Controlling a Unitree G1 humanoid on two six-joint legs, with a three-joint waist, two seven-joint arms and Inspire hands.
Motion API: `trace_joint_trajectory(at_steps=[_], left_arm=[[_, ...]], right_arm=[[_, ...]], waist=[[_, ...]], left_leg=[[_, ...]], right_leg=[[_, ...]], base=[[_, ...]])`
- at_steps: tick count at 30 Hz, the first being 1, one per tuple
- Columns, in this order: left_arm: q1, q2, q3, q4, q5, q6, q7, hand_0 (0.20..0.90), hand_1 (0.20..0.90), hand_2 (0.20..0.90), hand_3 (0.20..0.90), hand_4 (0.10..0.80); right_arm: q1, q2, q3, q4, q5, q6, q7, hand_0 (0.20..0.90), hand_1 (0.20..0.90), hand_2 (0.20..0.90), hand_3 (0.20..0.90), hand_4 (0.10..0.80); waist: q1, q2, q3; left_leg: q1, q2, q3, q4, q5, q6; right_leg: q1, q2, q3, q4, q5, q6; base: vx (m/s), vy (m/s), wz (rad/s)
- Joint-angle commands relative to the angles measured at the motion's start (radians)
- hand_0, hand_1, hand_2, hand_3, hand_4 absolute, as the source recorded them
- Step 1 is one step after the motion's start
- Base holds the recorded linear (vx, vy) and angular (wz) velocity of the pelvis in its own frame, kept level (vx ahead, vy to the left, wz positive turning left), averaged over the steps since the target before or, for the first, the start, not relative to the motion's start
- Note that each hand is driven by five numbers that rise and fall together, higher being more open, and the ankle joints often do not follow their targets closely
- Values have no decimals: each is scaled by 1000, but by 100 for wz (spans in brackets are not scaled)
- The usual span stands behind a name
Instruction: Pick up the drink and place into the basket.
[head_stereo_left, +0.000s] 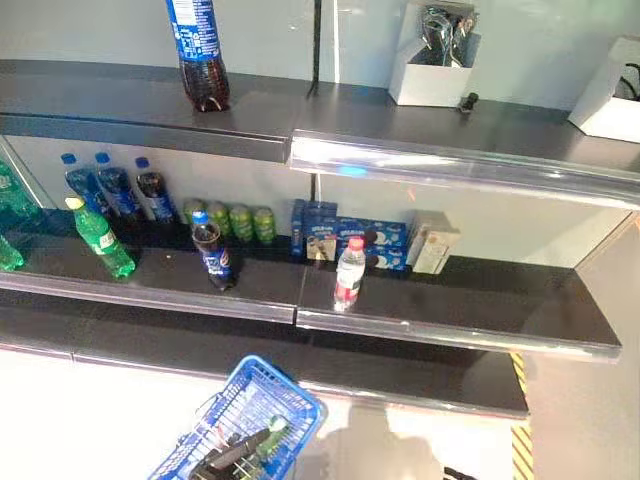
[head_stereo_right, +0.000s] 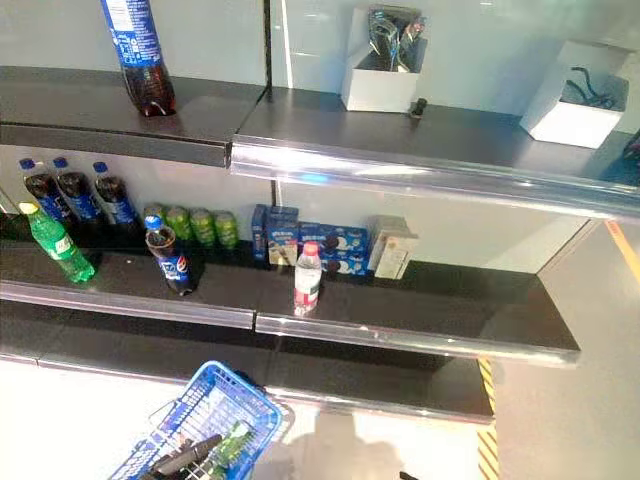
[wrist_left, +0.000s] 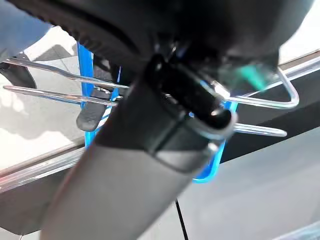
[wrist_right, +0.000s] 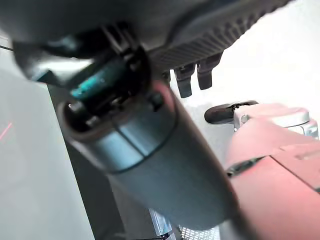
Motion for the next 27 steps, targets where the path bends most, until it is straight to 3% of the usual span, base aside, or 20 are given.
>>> trace_joint_trajectory(at_steps=[1,17,23,26,27], left_arm=[[-65,-3,-7,-22,43,-60,-102,300,300,300,200,100],[-70,12,5,-24,47,-67,-87,300,300,300,200,100],[-50,-7,-23,-76,32,-45,-97,300,300,300,200,100],[-53,-31,-55,-109,44,-33,-99,300,300,300,200,100],[-58,-37,-58,-116,44,-31,-94,300,300,300,200,100]], right_arm=[[-91,-31,-15,36,17,-41,5,900,900,900,900,800],[-82,-18,-8,35,5,-47,37,900,900,900,900,800],[-83,-29,12,22,-9,-26,20,900,900,900,900,800],[-100,-49,-5,17,25,-18,-13,900,900,900,900,800],[-102,-54,-12,16,24,-17,-15,900,900,900,900,800]], waist=[[20,53,14],[16,51,17],[23,88,42],[10,97,58],[7,94,65]], left_leg=[[28,-74,-15,1,-76,49],[39,-61,14,1,-73,47],[16,-51,-18,1,-34,26],[7,28,35,11,9,-22],[8,43,37,29,11,-26]], right_leg=[[-1,76,-111,91,-55,-22],[-3,77,-123,103,-62,-23],[-9,86,-110,95,-68,-42],[-11,61,-125,102,-74,-47],[-13,48,-128,114,-77,-49]], base=[[0,0,0],[-4,-63,0],[-38,-128,6],[-121,128,15],[-103,210,27]])
